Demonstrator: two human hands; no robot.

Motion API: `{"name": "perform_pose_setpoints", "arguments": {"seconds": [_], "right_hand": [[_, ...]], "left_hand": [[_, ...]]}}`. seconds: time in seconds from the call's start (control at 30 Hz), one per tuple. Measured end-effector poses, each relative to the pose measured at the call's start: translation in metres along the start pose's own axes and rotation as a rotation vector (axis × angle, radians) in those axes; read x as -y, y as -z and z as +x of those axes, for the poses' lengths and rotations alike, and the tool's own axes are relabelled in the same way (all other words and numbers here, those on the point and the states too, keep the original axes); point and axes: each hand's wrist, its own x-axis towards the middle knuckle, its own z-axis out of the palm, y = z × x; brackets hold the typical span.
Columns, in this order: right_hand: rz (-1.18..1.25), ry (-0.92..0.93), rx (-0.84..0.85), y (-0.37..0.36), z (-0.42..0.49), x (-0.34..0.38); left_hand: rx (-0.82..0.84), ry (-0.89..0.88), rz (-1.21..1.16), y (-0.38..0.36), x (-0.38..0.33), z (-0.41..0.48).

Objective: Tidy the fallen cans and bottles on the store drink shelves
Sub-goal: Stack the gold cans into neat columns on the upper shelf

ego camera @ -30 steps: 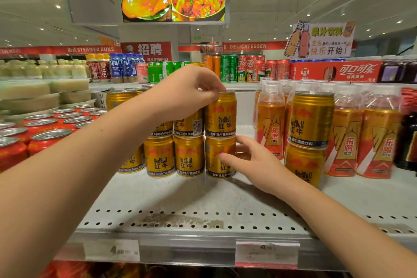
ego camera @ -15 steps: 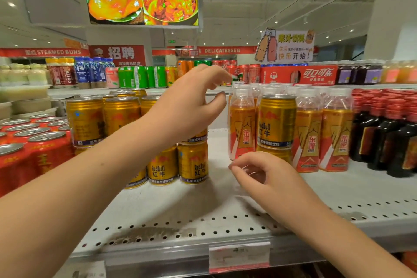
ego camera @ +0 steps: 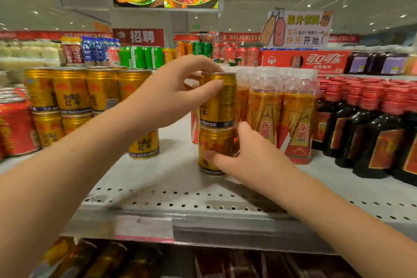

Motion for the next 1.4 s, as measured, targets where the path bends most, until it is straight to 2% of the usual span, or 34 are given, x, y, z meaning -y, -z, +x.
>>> {"name": "perform_pose_setpoints", "arguments": {"seconds": [0.23, 0.37, 0.6, 0.73, 0.93, 1.3, 1.4], "right_hand": [[0.284, 0.028, 0.195, -0.004, 0.029, -0.003], [0.302, 0.045, 0.139, -0.020, 0.036, 0.001], [0.161, 0.051, 0.045, -0.049, 0.054, 0.025], [0.172, 0.060, 0.032, -0.060, 0.062, 0.030], [0.265, 0.080, 0.163, -0.061, 0.067, 0.022], [0.268, 0.070, 0.100, -0.069, 0.067, 0.023], [0.239, 0.071, 0.075, -0.070, 0.066, 0.025]], "left_hand": [[-0.002, 0.126, 0.164, 0.017, -0.010, -0.003], [0.007, 0.140, 0.261, 0.024, -0.004, 0.003], [-0.083, 0.074, 0.529, 0.030, 0.016, 0.012], [0.008, 0.082, 0.529, 0.045, 0.034, 0.011], [0.026, 0.061, 0.474, 0.055, 0.051, 0.007], [0.044, -0.011, 0.491, 0.065, 0.065, 0.003], [-0.033, 0.000, 0.561, 0.070, 0.072, -0.006]]}}
